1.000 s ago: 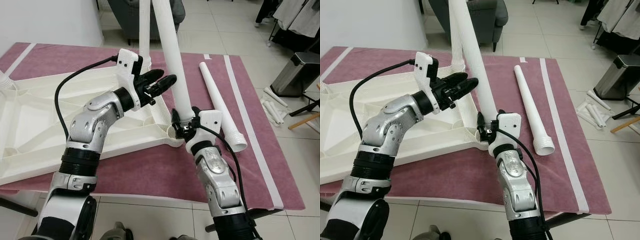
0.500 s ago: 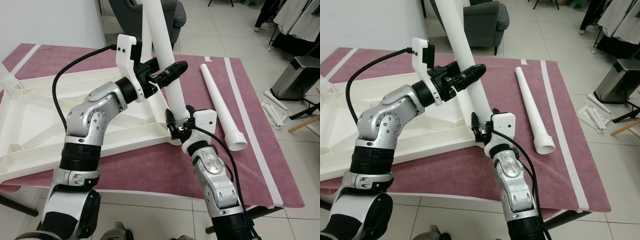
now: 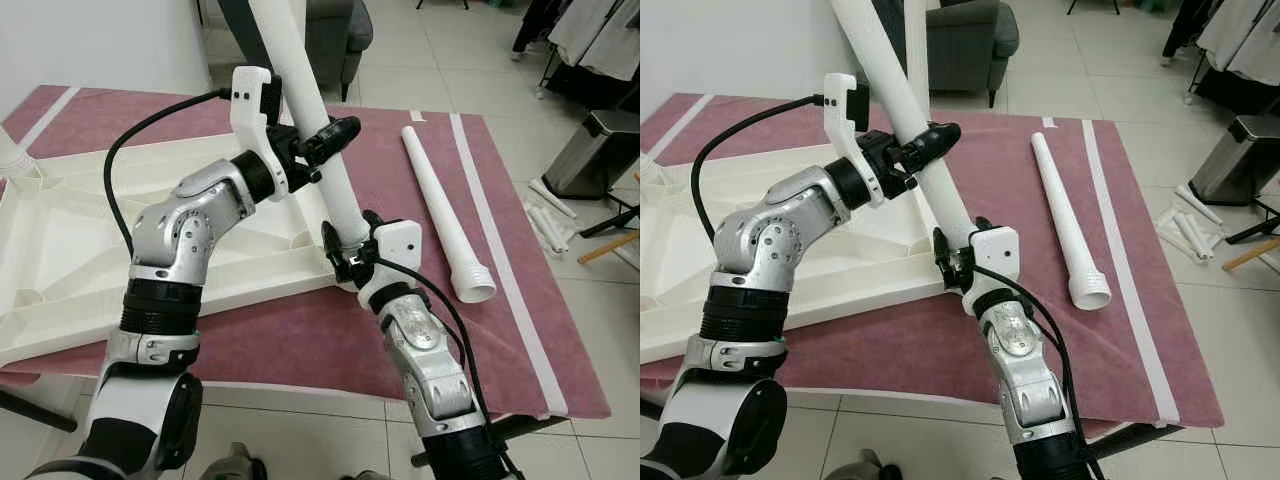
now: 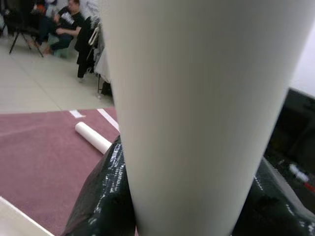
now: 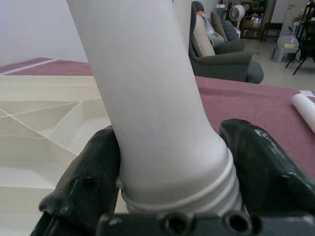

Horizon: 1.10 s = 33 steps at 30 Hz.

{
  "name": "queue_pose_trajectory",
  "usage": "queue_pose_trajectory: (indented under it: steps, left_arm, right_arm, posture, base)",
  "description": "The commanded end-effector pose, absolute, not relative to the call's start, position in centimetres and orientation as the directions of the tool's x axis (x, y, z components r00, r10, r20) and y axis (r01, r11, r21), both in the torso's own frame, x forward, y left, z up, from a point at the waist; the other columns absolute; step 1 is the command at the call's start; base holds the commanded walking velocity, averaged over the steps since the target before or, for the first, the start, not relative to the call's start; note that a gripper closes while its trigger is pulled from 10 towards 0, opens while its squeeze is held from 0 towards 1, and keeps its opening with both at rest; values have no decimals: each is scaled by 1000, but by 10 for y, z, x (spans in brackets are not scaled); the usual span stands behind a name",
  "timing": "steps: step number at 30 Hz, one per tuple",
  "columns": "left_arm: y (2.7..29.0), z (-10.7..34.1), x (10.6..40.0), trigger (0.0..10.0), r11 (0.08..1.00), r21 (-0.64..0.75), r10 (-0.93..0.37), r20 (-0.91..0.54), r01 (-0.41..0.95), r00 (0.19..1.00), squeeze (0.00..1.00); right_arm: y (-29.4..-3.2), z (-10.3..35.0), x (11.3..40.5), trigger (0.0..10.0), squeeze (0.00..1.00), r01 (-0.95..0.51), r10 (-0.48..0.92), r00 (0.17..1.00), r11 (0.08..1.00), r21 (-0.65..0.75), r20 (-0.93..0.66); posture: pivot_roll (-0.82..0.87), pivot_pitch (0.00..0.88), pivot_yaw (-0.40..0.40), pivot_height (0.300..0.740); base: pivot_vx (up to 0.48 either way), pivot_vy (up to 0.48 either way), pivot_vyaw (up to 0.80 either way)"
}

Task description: Building children table

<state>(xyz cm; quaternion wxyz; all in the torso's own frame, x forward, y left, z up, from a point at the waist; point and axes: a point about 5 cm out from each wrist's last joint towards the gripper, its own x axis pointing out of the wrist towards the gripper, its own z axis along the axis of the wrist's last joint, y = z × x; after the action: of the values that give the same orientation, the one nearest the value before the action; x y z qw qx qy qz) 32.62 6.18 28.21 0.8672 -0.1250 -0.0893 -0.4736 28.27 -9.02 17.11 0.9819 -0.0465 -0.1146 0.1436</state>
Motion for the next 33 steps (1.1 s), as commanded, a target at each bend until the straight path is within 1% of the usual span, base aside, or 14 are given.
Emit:
queue_pose_trajectory:
  steps: [1, 2, 3, 7, 8, 13, 17, 18, 19, 20, 21, 25, 30, 33]
  left_arm:
    - [53, 284, 316, 0, 462, 6, -858, 257, 887, 445, 0]
    - [53, 284, 316, 0, 462, 6, -858, 257, 887, 445, 0]
    - [50, 284, 312, 0, 456, 52, -869, 244, 889, 431, 0]
    - [45, 282, 310, 0, 460, 100, -874, 225, 882, 430, 0]
    - [42, 280, 308, 0, 456, 131, -881, 208, 880, 425, 0]
    - [36, 276, 302, 0, 414, 157, -904, 183, 897, 386, 0]
    - [34, 272, 299, 0, 392, 196, -918, 156, 899, 366, 0]
    - [32, 268, 296, 0, 373, 221, -927, 135, 901, 350, 0]
    - [32, 268, 296, 0, 373, 221, -927, 135, 901, 350, 0]
    - [32, 266, 295, 0, 368, 222, -929, 129, 903, 347, 0]
    - [32, 266, 295, 0, 367, 222, -929, 128, 903, 347, 0]
    - [33, 267, 295, 0, 366, 226, -930, 132, 903, 344, 0]
    - [33, 267, 291, 0, 331, 258, -943, 126, 908, 308, 0]
    - [32, 269, 287, 0, 295, 253, -953, 142, 921, 266, 0]
  right_arm:
    - [-84, 170, 283, 10000, 0, -287, 320, 927, 941, -180, 195]
    - [-84, 170, 283, 10000, 0, -287, 320, 927, 941, -180, 195]
    - [-82, 172, 284, 10000, 1000, -303, 338, 921, 934, -187, 196]
    - [-77, 181, 283, 10000, 1000, -339, 380, 901, 918, -208, 208]
    - [-74, 185, 282, 10000, 0, -358, 409, 887, 902, -240, 213]
    - [-70, 193, 284, 10000, 0, -344, 421, 881, 883, -318, 217]
    - [-72, 194, 287, 10000, 0, -322, 402, 890, 889, -325, 216]
    - [-73, 195, 289, 9765, 0, -310, 390, 895, 893, -326, 215]
    - [-73, 195, 289, 9765, 0, -310, 390, 895, 893, -326, 215]
    - [-74, 195, 290, 3922, 0, -304, 384, 899, 894, -328, 211]
    - [-75, 194, 291, 0, 0, -300, 378, 902, 895, -329, 207]
    - [-76, 192, 291, 0, 0, -308, 382, 906, 892, -331, 185]
    - [-75, 191, 289, 0, 0, -362, 422, 892, 880, -307, 159]
    - [-74, 192, 288, 0, 0, -423, 472, 871, 861, -284, 135]
  posture:
    - [104, 34, 41, 740]
    - [104, 34, 41, 740]
    - [104, 35, 39, 740]
    - [103, 36, 37, 740]
    - [102, 36, 36, 740]
    - [100, 37, 36, 740]
    - [100, 38, 37, 740]
    - [99, 38, 37, 740]
    - [99, 38, 37, 740]
    - [100, 38, 38, 740]
    - [100, 38, 37, 740]
    - [103, 38, 37, 740]
    - [102, 37, 36, 740]
    - [100, 31, 34, 740]
  base:
    - [0, 0, 0]
    - [0, 0, 0]
    - [0, 0, 0]
    - [0, 0, 0]
    - [0, 0, 0]
    - [0, 0, 0]
    - [0, 0, 0]
    - [0, 0, 0]
    - [0, 0, 0]
    - [0, 0, 0]
    - [0, 0, 0]
    - [0, 0, 0]
    - [0, 0, 0]
    - [0, 0, 0]
